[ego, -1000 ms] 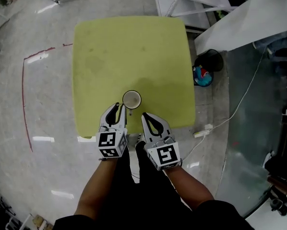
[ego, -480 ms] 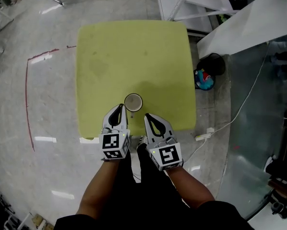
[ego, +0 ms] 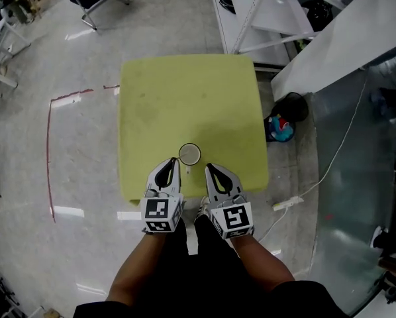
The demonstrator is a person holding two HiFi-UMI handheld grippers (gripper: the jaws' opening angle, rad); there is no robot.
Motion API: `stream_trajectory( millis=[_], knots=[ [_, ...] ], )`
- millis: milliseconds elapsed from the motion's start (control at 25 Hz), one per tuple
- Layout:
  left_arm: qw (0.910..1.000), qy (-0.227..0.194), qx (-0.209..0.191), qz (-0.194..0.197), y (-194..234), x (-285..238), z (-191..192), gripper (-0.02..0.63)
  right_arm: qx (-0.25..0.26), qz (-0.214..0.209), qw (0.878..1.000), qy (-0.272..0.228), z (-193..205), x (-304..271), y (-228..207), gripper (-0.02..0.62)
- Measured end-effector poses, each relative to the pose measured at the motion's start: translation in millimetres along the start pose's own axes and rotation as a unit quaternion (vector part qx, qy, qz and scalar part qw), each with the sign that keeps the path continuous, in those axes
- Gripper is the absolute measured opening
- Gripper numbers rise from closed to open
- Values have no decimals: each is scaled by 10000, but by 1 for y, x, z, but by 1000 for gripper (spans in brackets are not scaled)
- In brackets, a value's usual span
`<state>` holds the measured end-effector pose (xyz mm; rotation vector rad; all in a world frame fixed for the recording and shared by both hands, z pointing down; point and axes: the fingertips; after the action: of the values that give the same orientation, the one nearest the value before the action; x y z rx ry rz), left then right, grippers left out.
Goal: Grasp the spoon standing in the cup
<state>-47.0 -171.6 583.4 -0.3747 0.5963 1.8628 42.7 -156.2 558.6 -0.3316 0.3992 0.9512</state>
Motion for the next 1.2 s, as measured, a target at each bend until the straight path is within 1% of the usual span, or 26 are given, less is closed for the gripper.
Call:
stream_trajectory(
  millis=[200,360,520,680,800,880,1000,1200],
  knots=[
    [9996,-144,-208,92,-11,35,-25,12,-23,190,9997,-181,-23,26,-1,8],
    [9972,-472,-562,144,-19,60,-64,12,155,336,9985,-411,-57,41,-9,6],
    [9940,-737,-781,191,-24,84,-89,12,335,527,9956,-696,-83,60,-14,6],
    [9903,-1016,-933,189,-29,93,-112,12,464,590,9923,-981,-107,70,-18,6],
    [9879,-1111,-1077,141,-33,100,-125,12,540,557,9906,-1124,-120,78,-12,6],
    [9871,-1155,-1106,116,-36,105,-129,12,557,560,9900,-1169,-123,83,-9,6],
    [9869,-1230,-1037,129,-40,107,-135,12,518,636,9892,-1212,-126,88,-14,6],
    [9855,-1353,-1007,191,-41,112,-140,12,628,677,9871,-1308,-137,93,-19,6]
  ],
)
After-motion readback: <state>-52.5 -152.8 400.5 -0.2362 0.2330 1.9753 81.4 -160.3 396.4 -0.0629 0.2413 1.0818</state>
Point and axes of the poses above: the fingertips, and each gripper's own axes: x backward along the fingers, y to its left, z out of its underside, and after that the axes turned 9 degrees about y, right-handed
